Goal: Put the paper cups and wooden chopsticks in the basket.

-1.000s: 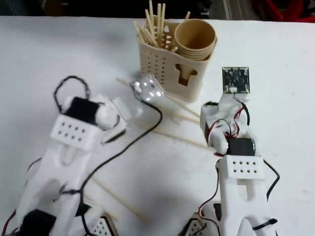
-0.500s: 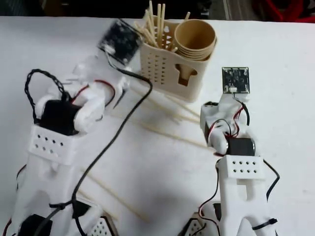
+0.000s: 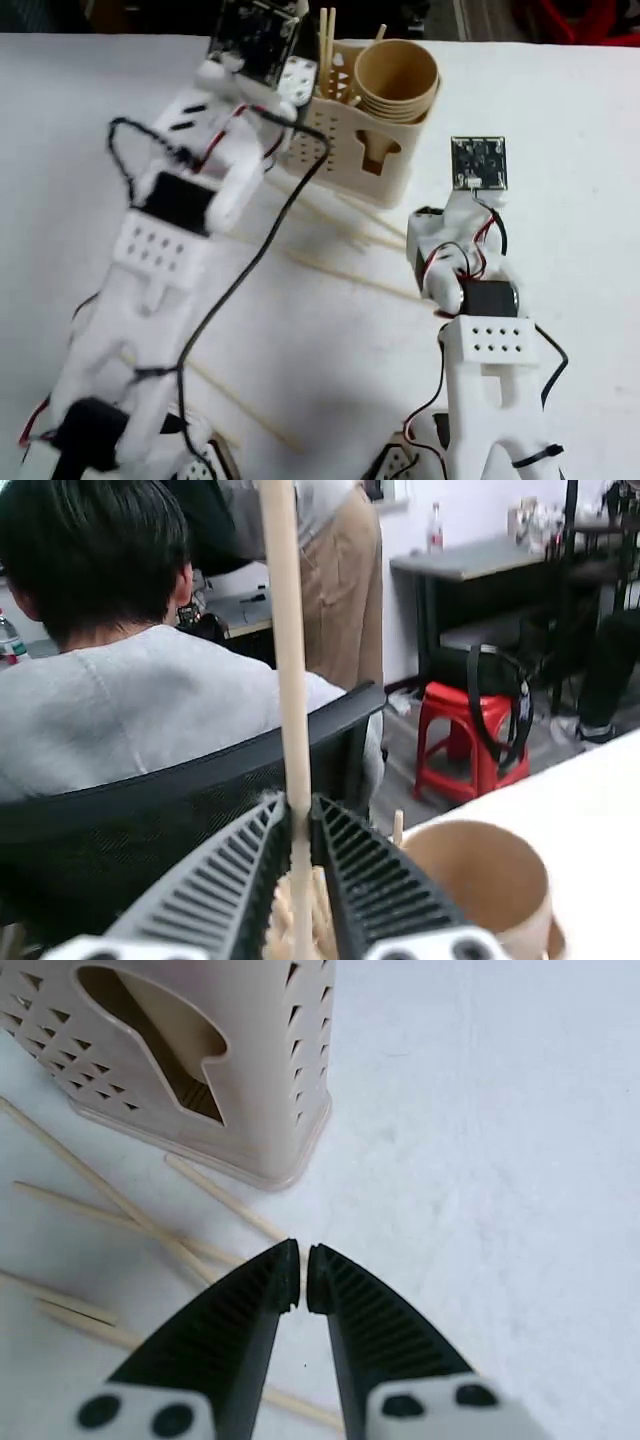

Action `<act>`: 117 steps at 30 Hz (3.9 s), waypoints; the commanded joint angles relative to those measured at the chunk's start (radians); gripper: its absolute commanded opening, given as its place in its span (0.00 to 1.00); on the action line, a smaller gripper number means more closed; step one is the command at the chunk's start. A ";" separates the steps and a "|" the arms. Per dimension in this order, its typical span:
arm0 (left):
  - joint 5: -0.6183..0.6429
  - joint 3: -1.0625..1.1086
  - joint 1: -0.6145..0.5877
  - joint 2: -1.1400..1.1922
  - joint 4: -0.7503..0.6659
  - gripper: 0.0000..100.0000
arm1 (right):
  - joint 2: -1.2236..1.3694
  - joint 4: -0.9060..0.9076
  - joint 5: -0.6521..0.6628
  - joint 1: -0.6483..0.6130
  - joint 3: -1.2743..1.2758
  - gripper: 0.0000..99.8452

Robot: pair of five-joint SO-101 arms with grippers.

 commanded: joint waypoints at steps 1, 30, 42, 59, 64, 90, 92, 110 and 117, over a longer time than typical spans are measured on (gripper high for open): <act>0.064 -0.051 0.013 0.094 -0.183 0.02 | -0.031 -0.021 0.009 0.013 -0.011 0.03; -0.187 -0.141 -0.033 0.050 0.374 0.16 | -0.024 -0.058 0.011 0.016 -0.008 0.03; -0.494 -0.140 -0.036 -0.053 0.832 0.16 | -0.024 -0.062 0.011 0.031 -0.006 0.03; -0.746 -0.140 -0.015 0.366 0.937 0.22 | -0.033 -0.064 0.002 0.260 -0.074 0.03; -0.815 -0.140 0.025 0.481 0.887 0.22 | -0.031 -0.062 0.000 0.268 -0.078 0.03; -0.868 -0.265 0.105 0.898 0.796 0.09 | -0.031 -0.062 0.008 0.268 -0.080 0.03; -0.950 -0.259 0.108 0.900 0.832 0.07 | -0.031 -0.062 0.008 0.268 -0.080 0.03; -0.987 -0.265 0.090 0.888 1.138 0.02 | -0.031 -0.062 0.009 0.269 -0.080 0.03; -0.987 -0.256 0.018 0.740 1.240 0.02 | -0.031 -0.061 0.009 0.269 -0.080 0.03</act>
